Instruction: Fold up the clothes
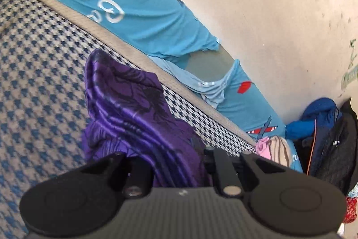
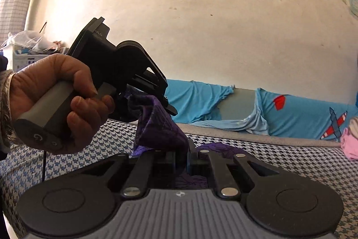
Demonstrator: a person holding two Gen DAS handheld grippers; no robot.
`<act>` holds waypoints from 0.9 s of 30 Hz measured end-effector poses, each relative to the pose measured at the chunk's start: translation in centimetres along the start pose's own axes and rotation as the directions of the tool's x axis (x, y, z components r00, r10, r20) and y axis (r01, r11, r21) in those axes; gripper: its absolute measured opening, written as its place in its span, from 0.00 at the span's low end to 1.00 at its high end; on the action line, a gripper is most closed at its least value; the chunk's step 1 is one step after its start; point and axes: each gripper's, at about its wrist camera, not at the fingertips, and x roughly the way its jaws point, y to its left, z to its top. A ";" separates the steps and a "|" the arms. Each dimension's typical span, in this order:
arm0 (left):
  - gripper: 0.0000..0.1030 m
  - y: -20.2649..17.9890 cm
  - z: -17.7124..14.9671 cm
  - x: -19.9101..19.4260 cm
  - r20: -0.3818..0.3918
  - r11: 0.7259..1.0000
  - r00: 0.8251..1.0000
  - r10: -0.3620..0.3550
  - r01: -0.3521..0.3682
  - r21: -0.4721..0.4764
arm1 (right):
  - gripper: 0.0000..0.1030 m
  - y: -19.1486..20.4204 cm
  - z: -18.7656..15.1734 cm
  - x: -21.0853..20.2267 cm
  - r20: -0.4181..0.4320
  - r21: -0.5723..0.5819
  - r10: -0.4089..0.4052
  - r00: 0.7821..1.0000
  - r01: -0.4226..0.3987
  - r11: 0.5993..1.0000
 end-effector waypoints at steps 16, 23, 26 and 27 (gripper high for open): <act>0.47 -5.0 -3.2 11.2 -0.188 0.999 0.982 0.029 -0.021 0.047 | 0.08 -10.5 -4.0 2.1 -0.252 0.385 -0.165 0.953 0.256 0.887; 0.74 -7.1 -3.4 10.6 -0.183 0.994 0.983 -0.018 0.036 0.099 | 0.17 -12.8 -5.0 1.2 -0.368 0.462 -0.255 0.894 0.414 0.785; 0.74 -6.8 -3.0 9.3 -0.159 0.994 0.987 -0.028 0.044 0.099 | 0.18 -12.7 -4.6 0.9 -0.363 0.448 -0.280 0.889 0.430 0.784; 0.74 -6.6 -2.9 8.9 -0.153 0.994 0.988 -0.023 0.039 0.100 | 0.19 -12.7 -4.5 0.8 -0.360 0.439 -0.291 0.886 0.436 0.785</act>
